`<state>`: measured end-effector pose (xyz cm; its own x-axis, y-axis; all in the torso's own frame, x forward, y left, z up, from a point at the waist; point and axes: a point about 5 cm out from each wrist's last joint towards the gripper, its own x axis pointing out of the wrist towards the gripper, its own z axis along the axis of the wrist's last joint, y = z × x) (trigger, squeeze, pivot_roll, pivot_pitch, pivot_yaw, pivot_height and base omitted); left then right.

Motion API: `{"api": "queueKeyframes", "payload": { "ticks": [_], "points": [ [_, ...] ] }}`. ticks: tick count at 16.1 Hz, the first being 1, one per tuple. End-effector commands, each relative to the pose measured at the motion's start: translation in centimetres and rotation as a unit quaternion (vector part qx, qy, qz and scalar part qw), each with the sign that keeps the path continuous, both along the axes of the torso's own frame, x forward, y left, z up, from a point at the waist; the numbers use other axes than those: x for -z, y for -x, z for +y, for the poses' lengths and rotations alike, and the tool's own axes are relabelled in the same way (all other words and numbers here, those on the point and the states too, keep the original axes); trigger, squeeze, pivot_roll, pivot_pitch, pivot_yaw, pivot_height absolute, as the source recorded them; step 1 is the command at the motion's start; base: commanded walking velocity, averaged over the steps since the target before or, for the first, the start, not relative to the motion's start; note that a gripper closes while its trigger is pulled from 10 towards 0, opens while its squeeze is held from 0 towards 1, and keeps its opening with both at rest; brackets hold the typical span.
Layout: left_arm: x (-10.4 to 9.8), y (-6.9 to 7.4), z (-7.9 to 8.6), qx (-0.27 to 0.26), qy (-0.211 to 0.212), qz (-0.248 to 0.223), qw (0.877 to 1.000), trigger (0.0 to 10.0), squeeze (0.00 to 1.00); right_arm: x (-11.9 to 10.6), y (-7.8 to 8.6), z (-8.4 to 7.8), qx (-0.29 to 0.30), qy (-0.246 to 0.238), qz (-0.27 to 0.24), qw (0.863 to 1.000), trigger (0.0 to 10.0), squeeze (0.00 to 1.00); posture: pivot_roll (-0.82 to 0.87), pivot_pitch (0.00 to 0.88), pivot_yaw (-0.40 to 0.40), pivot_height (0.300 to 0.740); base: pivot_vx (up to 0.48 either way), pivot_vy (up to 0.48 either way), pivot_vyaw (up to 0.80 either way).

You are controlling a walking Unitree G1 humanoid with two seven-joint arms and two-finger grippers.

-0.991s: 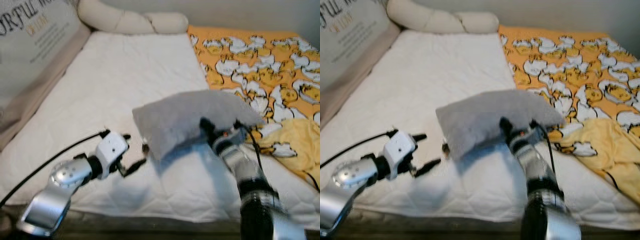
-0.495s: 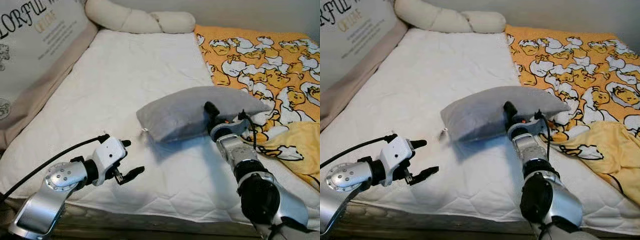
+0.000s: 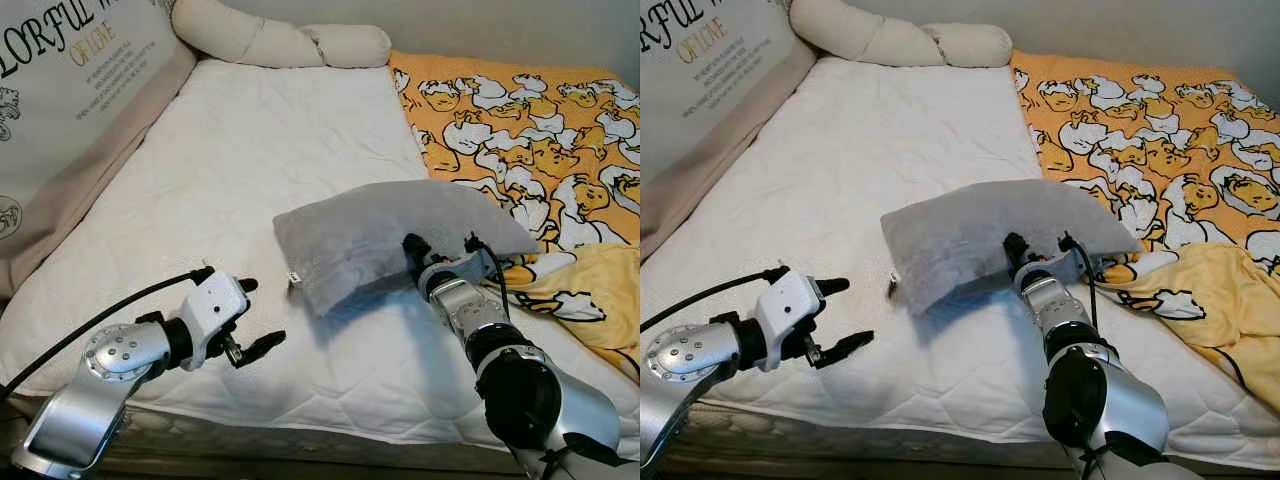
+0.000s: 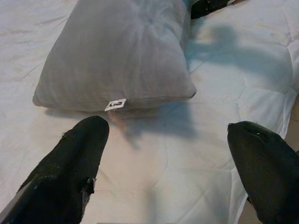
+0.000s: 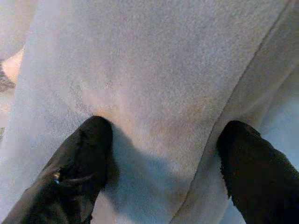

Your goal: Clean up the room

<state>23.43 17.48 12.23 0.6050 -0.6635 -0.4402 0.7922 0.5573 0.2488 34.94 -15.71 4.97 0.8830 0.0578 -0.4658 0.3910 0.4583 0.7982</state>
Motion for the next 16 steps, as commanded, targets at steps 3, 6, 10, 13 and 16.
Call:
{"api": "queueKeyframes", "payload": {
  "ticks": [3,6,10,13,16],
  "points": [
    [-0.51,-0.27,0.01,0.000,-0.001,-0.012,1.000,10.0,0.00,0.52,0.35,-0.44,0.008,0.009,0.026,1.000,0.0,0.00,0.10,0.000,-0.052,0.740,0.000,0.000,0.00],
    [-0.51,-0.33,-0.04,-0.001,0.000,-0.013,1.000,10.0,0.00,0.47,0.30,-0.43,0.005,0.010,0.030,0.999,0.0,0.00,0.10,0.000,-0.052,0.740,0.000,0.000,0.00],
    [-0.35,-0.56,0.13,-0.008,-0.002,-0.013,1.000,10.0,0.00,0.27,0.15,-0.36,0.001,0.016,0.026,1.000,0.0,0.00,0.10,0.000,-0.054,0.740,0.000,0.000,0.00],
    [-0.29,-0.75,0.17,-0.013,-0.002,-0.015,1.000,10.0,0.00,0.23,0.12,-0.46,0.001,0.026,0.030,0.999,0.0,0.00,0.10,0.000,-0.056,0.740,0.000,0.000,0.00],
    [-0.27,-0.92,0.23,-0.018,-0.002,-0.018,1.000,10.0,0.00,-0.02,-0.07,-0.47,0.003,0.026,0.027,0.999,0.0,0.00,0.10,0.000,-0.059,0.740,0.000,0.000,0.00]
  ]
}}
